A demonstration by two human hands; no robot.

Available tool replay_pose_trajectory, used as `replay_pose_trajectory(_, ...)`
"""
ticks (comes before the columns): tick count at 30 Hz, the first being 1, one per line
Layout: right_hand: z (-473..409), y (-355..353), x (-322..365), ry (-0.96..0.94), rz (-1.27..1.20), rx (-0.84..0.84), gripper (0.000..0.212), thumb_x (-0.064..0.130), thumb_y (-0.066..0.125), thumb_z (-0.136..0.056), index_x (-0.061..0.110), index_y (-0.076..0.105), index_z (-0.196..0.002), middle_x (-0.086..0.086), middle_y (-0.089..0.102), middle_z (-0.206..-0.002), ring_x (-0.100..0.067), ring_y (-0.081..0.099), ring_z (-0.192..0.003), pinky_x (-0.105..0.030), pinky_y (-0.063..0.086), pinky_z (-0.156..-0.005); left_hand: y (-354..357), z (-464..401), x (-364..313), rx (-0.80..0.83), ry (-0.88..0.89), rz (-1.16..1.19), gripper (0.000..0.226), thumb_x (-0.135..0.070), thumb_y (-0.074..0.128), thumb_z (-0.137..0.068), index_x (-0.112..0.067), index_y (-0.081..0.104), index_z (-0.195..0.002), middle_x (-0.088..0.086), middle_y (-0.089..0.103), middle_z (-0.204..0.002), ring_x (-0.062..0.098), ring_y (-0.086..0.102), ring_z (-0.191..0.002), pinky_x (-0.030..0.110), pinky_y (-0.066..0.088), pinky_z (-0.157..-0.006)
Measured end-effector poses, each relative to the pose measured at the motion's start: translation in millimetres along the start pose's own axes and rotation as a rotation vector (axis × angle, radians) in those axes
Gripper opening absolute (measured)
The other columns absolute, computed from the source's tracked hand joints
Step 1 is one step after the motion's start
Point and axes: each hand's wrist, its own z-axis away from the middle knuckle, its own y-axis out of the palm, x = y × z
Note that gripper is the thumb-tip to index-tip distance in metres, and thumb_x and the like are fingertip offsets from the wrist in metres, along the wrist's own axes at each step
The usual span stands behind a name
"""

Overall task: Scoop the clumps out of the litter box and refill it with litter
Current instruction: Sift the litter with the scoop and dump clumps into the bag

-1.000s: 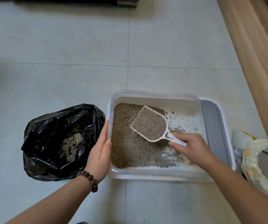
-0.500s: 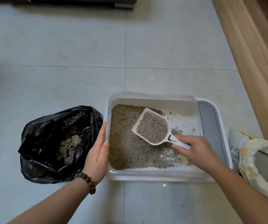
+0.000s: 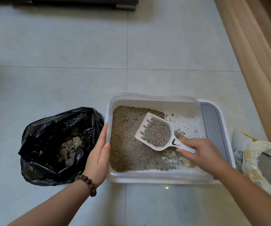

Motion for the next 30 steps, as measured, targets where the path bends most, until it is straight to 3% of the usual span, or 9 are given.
replay_pose_trajectory(6, 0, -5, -4, -0.023, 0.039, 0.011, 0.033, 0.036, 0.074, -0.077, 0.048, 0.066, -0.107, 0.028, 0.067, -0.089, 0.0, 0.063, -0.074, -0.032, 0.053, -0.068, 1, -2, 2, -0.001, -0.001, 0.005, 0.057, -0.043, 0.023, -0.09, -0.037, 0.016, -0.146, -0.037, 0.018, -0.145, -0.018, 0.017, -0.135, -0.001, 0.014, -0.104)
replay_pose_trajectory(10, -2, -12, -10, -0.033, 0.107, 0.007, 0.035, 0.041, 0.073, -0.077, 0.046, 0.065, -0.11, 0.025, 0.068, -0.091, -0.001, 0.062, -0.078, -0.032, 0.052, -0.069, 1, -1, 1, 0.002, -0.006, 0.012, 0.055, -0.045, 0.023, -0.089, -0.04, 0.016, -0.144, -0.036, 0.018, -0.145, -0.017, 0.017, -0.136, 0.0, 0.014, -0.105)
replay_pose_trajectory(14, -9, -38, -18, -0.106, 0.404, 0.067, 0.038, 0.045, 0.065, -0.082, 0.042, 0.061, -0.12, 0.014, 0.07, -0.104, -0.01, 0.062, -0.089, -0.026, 0.044, -0.066, 0, -1, 1, 0.003, -0.006, 0.019, 0.056, -0.047, 0.023, -0.088, -0.04, 0.016, -0.143, -0.035, 0.019, -0.145, -0.017, 0.017, -0.136, 0.0, 0.013, -0.105)
replay_pose_trajectory(18, -18, -68, -16, -0.128, 0.708, 0.176, 0.03, 0.051, 0.056, -0.086, 0.055, 0.056, -0.117, 0.016, 0.069, -0.098, -0.009, 0.061, -0.085, -0.03, 0.048, -0.067, 0, -1, 1, 0.001, -0.002, 0.009, 0.055, -0.046, 0.023, -0.088, -0.04, 0.016, -0.143, -0.035, 0.019, -0.145, -0.017, 0.018, -0.135, 0.0, 0.014, -0.105)
replay_pose_trajectory(23, -26, -65, -2, -0.199, 1.02, 0.339, 0.029, 0.053, 0.046, -0.09, 0.038, 0.057, -0.112, 0.011, 0.061, -0.082, -0.008, 0.058, -0.077, -0.026, 0.045, -0.062, 0, -1, 2, -0.001, 0.002, -0.002, 0.053, -0.042, 0.024, -0.091, -0.04, 0.016, -0.144, -0.036, 0.018, -0.146, -0.017, 0.017, -0.136, 0.001, 0.014, -0.105)
replay_pose_trajectory(30, -27, -6, 33, -0.287, 1.011, 0.466, 0.029, 0.044, 0.05, -0.093, 0.028, 0.059, -0.114, 0.009, 0.057, -0.076, -0.012, 0.06, -0.072, -0.025, 0.047, -0.061, 1, -1, -1, -0.003, -0.002, -0.016, 0.052, -0.028, 0.025, -0.094, -0.036, 0.016, -0.144, -0.035, 0.018, -0.144, -0.022, 0.017, -0.132, -0.001, 0.013, -0.102)
